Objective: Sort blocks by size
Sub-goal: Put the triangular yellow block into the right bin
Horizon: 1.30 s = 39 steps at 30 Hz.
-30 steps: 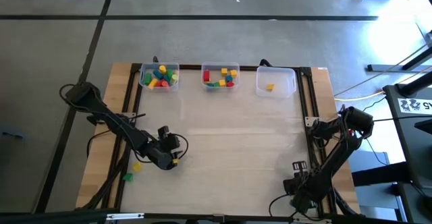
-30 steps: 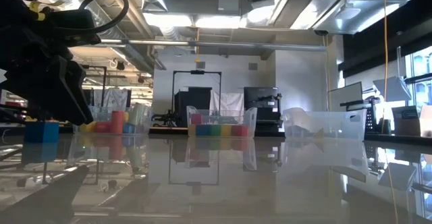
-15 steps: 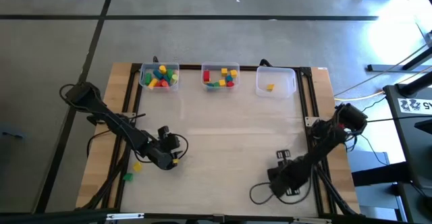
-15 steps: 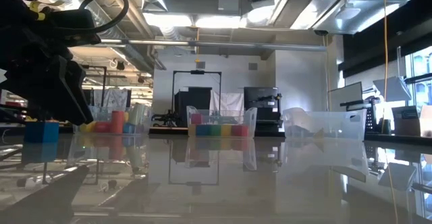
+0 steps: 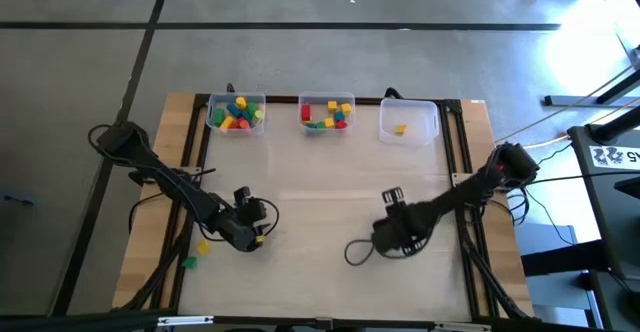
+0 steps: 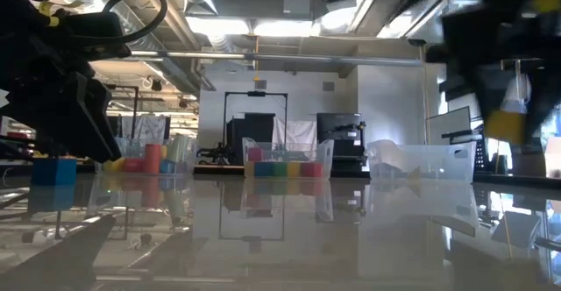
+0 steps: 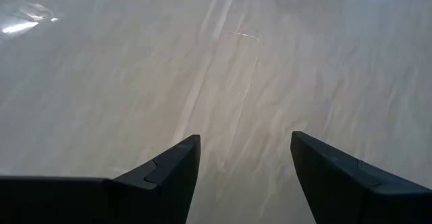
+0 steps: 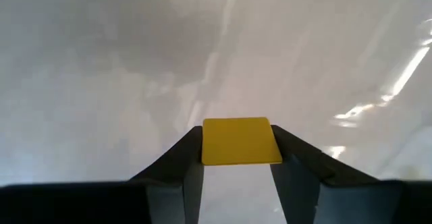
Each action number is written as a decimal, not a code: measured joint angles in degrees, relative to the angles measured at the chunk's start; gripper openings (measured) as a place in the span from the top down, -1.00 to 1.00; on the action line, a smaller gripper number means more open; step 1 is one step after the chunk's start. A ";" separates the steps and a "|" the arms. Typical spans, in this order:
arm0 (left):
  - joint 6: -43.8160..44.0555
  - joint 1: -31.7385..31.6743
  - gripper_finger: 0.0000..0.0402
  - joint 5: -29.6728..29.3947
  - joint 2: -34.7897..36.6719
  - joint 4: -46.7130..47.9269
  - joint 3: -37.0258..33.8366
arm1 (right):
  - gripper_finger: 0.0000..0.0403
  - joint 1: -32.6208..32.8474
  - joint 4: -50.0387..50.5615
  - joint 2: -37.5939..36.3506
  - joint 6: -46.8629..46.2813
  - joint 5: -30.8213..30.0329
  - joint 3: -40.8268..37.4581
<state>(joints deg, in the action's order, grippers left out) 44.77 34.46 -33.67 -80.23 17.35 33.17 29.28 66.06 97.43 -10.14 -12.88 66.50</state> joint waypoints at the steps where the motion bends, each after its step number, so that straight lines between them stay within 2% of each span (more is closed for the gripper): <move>1: -0.09 -0.02 -0.13 0.00 0.00 -0.01 -0.01 | 0.30 -1.05 -0.03 -0.72 1.05 -0.96 0.11; 11: 0.07 0.00 -0.13 -0.33 0.00 0.01 -0.01 | 0.30 -12.04 0.28 -10.82 8.51 -11.31 0.28; 18: 0.21 -0.01 -0.13 -1.09 0.00 0.02 -0.01 | 0.29 -23.47 3.07 -16.73 13.41 -17.44 0.28; 26: 1.88 -0.01 -0.13 -1.09 0.00 0.02 0.00 | 0.29 -39.15 0.71 -18.65 20.71 -18.06 0.06; 33: 1.76 -0.01 -0.13 -1.11 0.00 0.02 -0.01 | 0.29 -51.86 -11.42 -18.64 22.45 -17.84 -4.15; 39: 1.75 -0.01 -0.13 -1.10 0.00 0.02 0.00 | 0.29 -58.44 -22.35 -18.62 22.65 -15.89 -8.62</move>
<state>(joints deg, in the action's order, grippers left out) 46.52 34.45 -34.77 -80.23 17.37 33.17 -29.16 43.72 78.81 12.51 -28.77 57.88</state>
